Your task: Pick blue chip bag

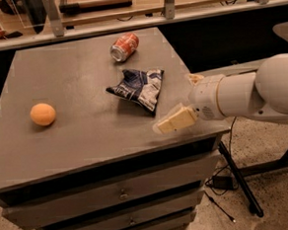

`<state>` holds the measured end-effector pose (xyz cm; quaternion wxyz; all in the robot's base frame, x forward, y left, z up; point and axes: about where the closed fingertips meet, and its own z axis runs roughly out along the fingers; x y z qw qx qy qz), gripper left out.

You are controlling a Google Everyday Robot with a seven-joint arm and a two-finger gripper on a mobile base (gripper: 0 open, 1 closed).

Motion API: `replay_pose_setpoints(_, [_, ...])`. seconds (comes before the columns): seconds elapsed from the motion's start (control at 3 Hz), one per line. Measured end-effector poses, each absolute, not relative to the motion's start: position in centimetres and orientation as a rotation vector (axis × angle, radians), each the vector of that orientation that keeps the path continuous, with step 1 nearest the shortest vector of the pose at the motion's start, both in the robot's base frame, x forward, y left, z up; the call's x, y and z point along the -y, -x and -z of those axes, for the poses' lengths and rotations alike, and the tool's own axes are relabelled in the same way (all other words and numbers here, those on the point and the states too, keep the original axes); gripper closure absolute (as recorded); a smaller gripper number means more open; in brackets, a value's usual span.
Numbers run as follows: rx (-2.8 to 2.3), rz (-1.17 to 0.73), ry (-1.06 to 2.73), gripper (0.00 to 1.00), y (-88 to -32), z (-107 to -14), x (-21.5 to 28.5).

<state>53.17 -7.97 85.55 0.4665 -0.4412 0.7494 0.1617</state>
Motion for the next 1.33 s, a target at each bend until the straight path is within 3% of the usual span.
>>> replay_pose_setpoints(0.67, [-1.778, -0.458, 1.125, 0.00, -55.5, -83.8, 5.0])
replay_pose_setpoints(1.33, [-1.814, -0.468, 1.141, 0.49, -56.3, -83.0, 2.9])
